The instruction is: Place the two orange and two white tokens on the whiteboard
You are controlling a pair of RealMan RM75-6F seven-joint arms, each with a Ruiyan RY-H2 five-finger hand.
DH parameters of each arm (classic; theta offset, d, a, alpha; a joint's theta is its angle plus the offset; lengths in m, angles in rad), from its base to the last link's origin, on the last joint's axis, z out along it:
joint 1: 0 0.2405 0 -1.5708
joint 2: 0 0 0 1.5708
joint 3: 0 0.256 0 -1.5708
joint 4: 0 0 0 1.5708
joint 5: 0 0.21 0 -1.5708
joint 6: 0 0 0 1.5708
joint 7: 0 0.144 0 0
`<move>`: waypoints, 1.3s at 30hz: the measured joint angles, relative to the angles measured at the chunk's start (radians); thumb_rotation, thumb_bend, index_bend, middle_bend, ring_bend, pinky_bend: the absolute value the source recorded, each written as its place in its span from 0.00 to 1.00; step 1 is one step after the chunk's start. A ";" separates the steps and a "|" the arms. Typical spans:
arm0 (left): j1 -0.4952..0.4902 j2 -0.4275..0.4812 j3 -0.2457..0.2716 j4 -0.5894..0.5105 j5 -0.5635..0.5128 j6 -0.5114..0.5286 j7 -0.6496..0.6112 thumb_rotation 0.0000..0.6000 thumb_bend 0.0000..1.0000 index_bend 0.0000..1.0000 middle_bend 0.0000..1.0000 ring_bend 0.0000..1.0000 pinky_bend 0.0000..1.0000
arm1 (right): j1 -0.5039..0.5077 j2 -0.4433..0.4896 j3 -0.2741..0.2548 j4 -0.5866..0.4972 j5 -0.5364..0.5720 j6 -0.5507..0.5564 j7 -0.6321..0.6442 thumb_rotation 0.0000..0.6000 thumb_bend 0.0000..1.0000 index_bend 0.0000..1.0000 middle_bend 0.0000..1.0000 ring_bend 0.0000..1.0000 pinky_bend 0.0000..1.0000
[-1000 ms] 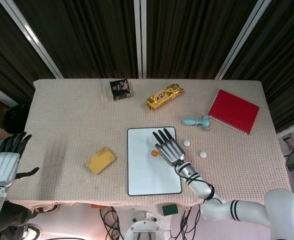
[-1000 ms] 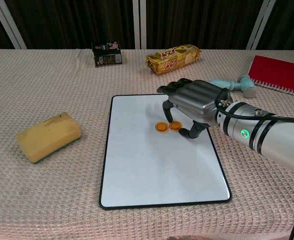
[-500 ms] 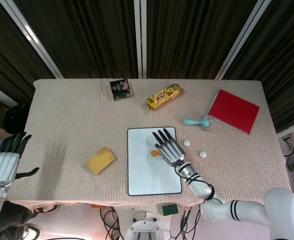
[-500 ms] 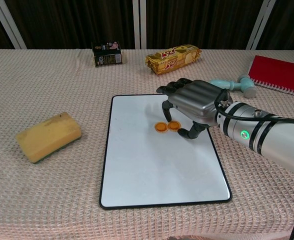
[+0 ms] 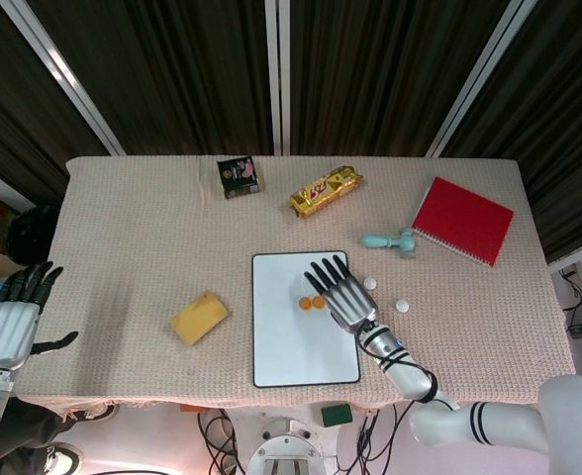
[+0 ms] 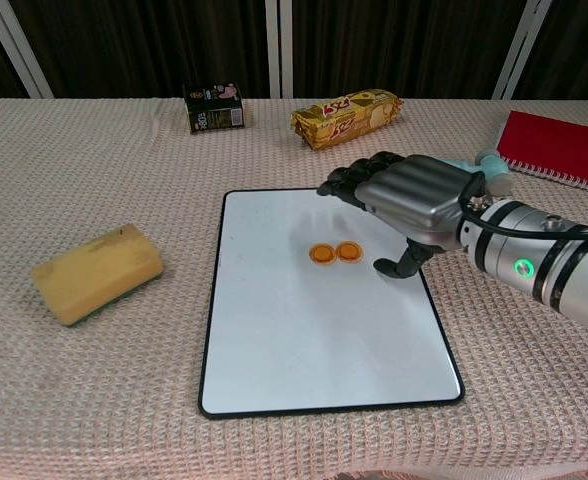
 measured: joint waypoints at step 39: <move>-0.001 0.004 0.003 -0.013 -0.004 -0.010 0.014 0.80 0.09 0.08 0.04 0.00 0.10 | -0.241 0.141 -0.081 0.155 -0.134 0.079 0.300 1.00 0.33 0.42 0.00 0.00 0.00</move>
